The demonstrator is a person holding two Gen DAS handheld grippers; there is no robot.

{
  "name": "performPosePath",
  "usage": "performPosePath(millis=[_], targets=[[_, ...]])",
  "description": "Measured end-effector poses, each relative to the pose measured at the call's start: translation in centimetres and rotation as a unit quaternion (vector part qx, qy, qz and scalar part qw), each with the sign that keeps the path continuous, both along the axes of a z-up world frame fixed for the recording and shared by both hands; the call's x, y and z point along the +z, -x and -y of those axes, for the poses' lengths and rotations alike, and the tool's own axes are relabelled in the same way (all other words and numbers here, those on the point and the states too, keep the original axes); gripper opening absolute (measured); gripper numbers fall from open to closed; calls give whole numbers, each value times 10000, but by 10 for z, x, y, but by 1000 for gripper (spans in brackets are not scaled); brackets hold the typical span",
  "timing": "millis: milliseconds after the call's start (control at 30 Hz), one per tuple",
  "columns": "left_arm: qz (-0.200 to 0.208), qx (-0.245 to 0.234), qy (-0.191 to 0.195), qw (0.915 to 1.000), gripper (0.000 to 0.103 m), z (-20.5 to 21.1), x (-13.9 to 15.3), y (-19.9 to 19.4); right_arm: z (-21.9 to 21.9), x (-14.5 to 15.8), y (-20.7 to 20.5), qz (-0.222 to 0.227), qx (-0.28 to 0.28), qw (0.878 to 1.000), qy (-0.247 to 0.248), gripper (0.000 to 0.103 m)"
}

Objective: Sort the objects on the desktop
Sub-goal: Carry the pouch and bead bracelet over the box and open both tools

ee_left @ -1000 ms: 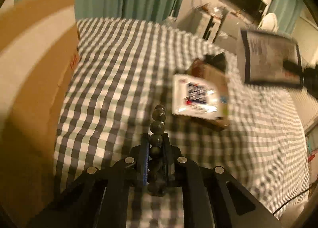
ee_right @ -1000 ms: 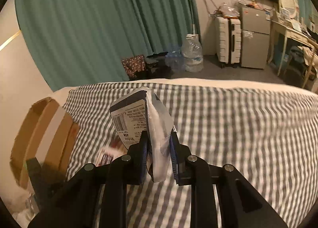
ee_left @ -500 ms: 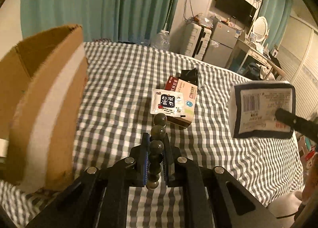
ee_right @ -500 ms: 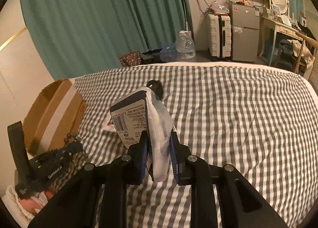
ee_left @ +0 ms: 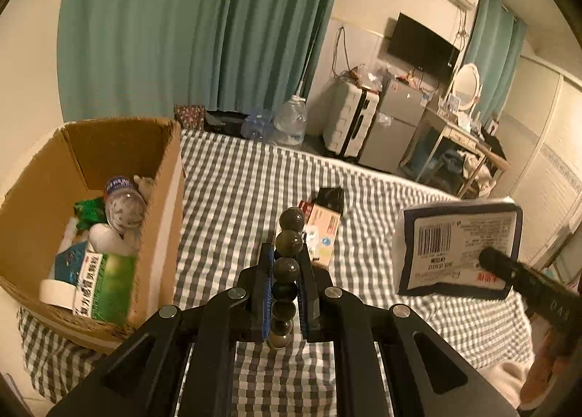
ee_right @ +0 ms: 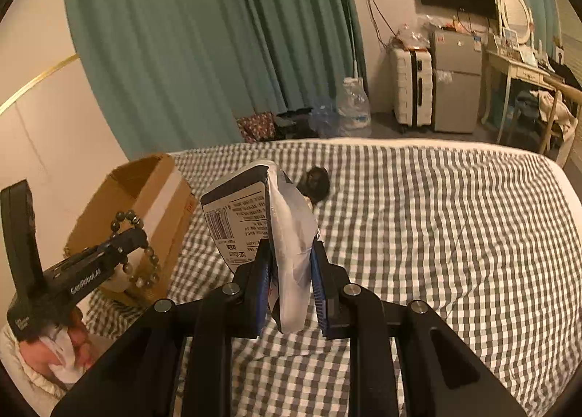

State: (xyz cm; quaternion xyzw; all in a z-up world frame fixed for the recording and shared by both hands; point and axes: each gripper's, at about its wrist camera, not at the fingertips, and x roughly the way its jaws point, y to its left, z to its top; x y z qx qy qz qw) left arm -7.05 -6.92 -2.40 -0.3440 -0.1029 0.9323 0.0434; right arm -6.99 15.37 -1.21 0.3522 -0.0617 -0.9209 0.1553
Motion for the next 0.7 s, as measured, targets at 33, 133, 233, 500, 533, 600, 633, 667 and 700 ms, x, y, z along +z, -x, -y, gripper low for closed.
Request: performPosePath(millis=[33,133,233,500,533,600,633,667,700], targets=[[42,16,-90,9999,11,4,7,1,4,6,-2,-43,32,10000,-7,20],[-36,49,-146,9999,11,15,29,-1,18,22,-5,-195,142,9996,-149,20],[-213,65,29,9997,11,25,55,-4,38,38,-7,-359,312,9986,-217,20],[-435,313,467,9975,11,70,86,-8,122,64,-7,-527,1041,9925,-352,20],[-434,387,539,9969,11,80,87,-7,135,66,-4,-521,1155,9913,-348,20],[-405,499,620,9960,11,96,86,-6,155,67,0,-496,1298,9897,-334,20],[-379,571,663,9954,11,107,84,-5,163,67,3,-467,1366,9890,-315,20],[-342,624,692,9951,11,116,81,-4,175,66,8,-431,1429,9884,-296,20],[-305,702,715,9945,11,126,78,-3,184,66,11,-408,1481,9877,-286,20]])
